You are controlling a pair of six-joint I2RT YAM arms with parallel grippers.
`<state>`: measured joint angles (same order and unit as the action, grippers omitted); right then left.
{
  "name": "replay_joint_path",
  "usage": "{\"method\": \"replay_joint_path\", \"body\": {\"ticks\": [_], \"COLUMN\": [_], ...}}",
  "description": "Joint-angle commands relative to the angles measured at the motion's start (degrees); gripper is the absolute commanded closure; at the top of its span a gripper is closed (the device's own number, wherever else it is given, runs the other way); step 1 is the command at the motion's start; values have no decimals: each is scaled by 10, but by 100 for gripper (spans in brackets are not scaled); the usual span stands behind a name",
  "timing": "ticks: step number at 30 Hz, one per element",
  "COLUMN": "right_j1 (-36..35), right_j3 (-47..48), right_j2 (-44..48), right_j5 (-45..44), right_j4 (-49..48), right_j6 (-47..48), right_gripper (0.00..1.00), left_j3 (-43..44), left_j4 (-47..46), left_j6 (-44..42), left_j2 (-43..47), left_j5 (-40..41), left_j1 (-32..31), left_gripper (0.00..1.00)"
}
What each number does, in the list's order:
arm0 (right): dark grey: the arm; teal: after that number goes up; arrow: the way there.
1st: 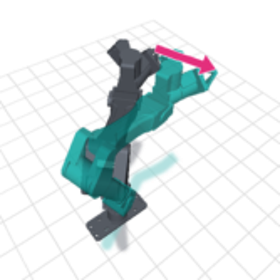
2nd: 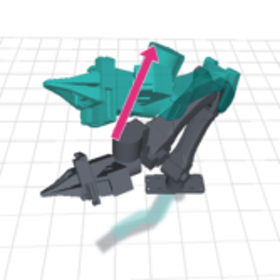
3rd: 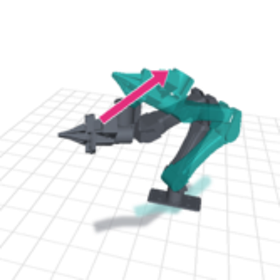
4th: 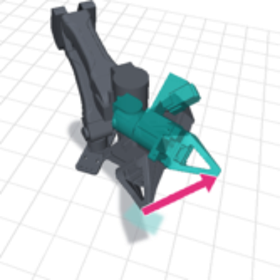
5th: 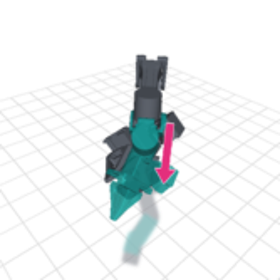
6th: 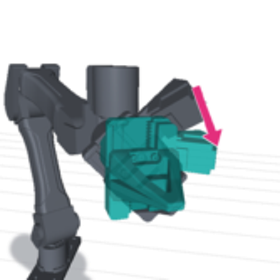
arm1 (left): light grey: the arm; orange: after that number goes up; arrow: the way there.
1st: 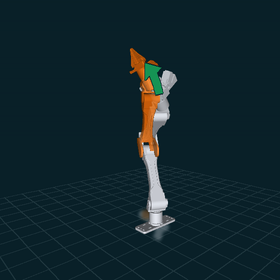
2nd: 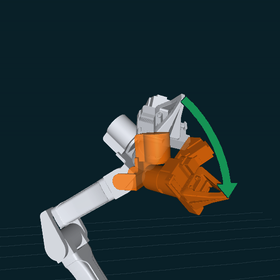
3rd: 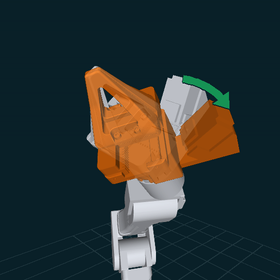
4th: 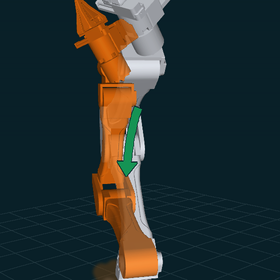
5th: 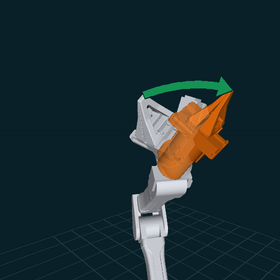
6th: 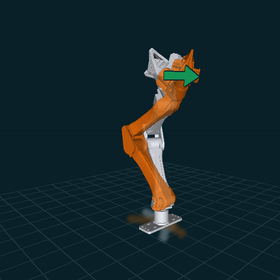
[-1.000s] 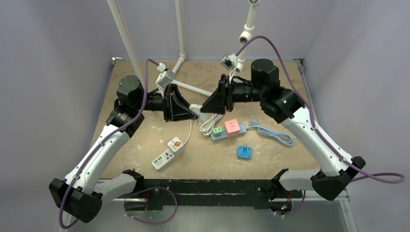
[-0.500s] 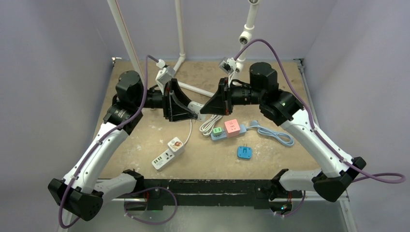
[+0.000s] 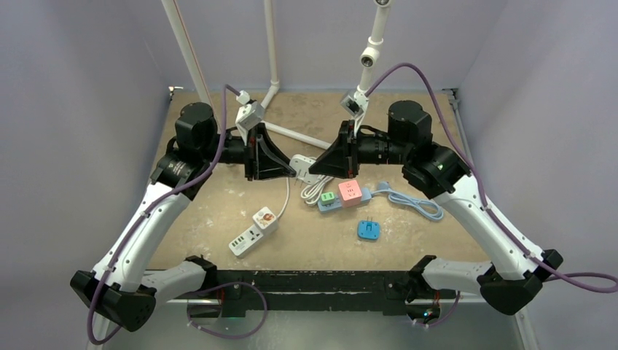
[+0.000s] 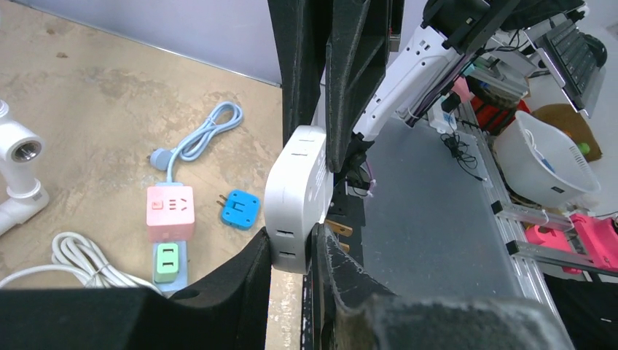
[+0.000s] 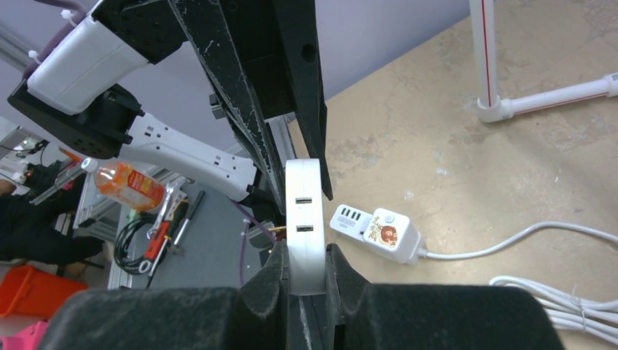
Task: Insert the plug
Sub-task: Pick up the plug from the center of the board.
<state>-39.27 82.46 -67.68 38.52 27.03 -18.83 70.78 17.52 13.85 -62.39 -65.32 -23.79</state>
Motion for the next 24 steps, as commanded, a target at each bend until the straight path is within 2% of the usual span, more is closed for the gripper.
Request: {"method": "replay_joint_path", "body": {"ticks": [1,4,5,6,7,9,13,17,24], "right_j1": [1,2,1,1,2,1,1,1,1], "right_j3": [-8,-27,-36,-46,-57,-81,-152,-191,-207], "right_j2": [-6,-10,-11,-13,-13,-11,15,38,46], "right_j5": [11,10,11,11,12,14,18,0,-26], "right_j4": [-20,-43,-59,-75,-91,-122,-216,-266,-343], "right_j6": [-2,-12,-25,-36,-49,-71,-136,-171,-209], "right_gripper": [100,100,89,72,62,53,54,65,63], "left_j3": [18,17,15,13,10,4,-2,-6,-29], "left_j4": [-34,-46,-48,-50,-54,-66,-87,-109,-150], "left_j6": [-1,8,10,11,15,24,39,56,86], "left_j2": [-7,-7,-7,-6,-5,-1,5,7,18], "left_j5": [-23,-30,-31,-32,-31,-28,-19,-15,1], "left_j1": [-1,-1,-1,-1,-1,-1,-1,-1,-1], "left_gripper": [98,100,100,100,100,100,100,100,100]}}
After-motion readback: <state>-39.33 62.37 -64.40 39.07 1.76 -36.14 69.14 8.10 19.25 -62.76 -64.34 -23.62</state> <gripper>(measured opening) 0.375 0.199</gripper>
